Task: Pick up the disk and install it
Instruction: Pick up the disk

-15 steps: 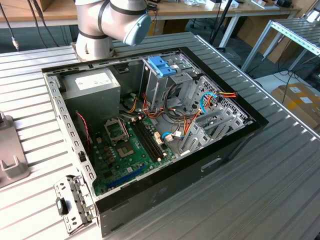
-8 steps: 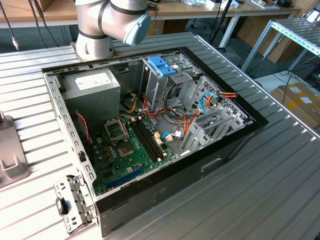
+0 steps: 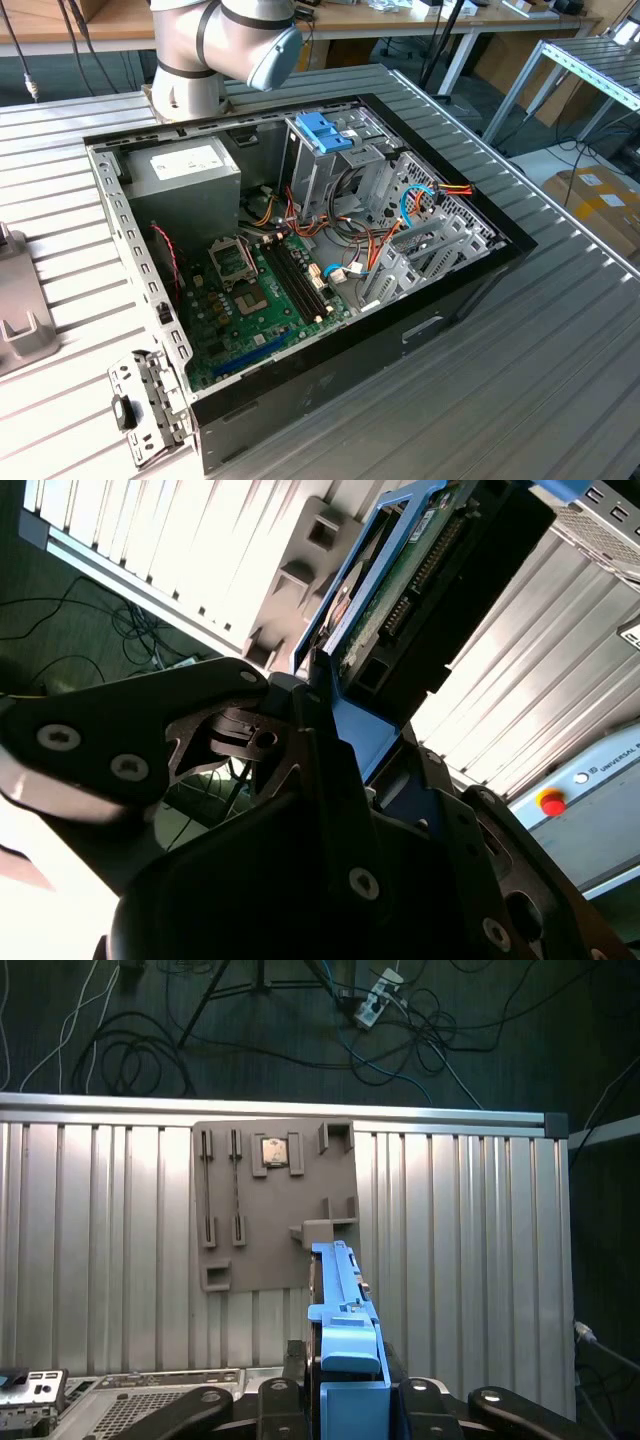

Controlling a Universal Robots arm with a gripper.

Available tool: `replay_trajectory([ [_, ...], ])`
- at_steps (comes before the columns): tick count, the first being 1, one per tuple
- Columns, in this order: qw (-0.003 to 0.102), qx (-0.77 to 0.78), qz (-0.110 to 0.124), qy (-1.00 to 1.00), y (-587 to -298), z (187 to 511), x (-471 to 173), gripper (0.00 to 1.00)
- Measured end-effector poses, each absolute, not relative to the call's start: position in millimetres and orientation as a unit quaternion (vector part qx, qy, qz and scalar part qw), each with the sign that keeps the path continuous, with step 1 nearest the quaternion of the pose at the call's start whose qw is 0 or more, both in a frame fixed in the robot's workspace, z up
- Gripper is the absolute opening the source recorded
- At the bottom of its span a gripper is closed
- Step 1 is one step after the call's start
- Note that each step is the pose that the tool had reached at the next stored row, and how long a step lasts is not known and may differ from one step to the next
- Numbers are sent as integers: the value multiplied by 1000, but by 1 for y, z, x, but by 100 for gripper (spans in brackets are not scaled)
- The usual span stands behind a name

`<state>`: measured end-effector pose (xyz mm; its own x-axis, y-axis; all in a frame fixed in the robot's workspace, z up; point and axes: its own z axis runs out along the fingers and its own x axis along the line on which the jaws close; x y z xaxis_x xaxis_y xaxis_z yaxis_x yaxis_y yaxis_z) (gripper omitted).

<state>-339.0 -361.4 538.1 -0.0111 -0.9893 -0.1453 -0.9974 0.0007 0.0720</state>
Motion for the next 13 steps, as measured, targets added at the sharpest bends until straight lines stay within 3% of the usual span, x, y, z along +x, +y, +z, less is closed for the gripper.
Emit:
replay_trajectory([
  [13, 26, -703, 77, 707, -362, 538, -332, 37],
])
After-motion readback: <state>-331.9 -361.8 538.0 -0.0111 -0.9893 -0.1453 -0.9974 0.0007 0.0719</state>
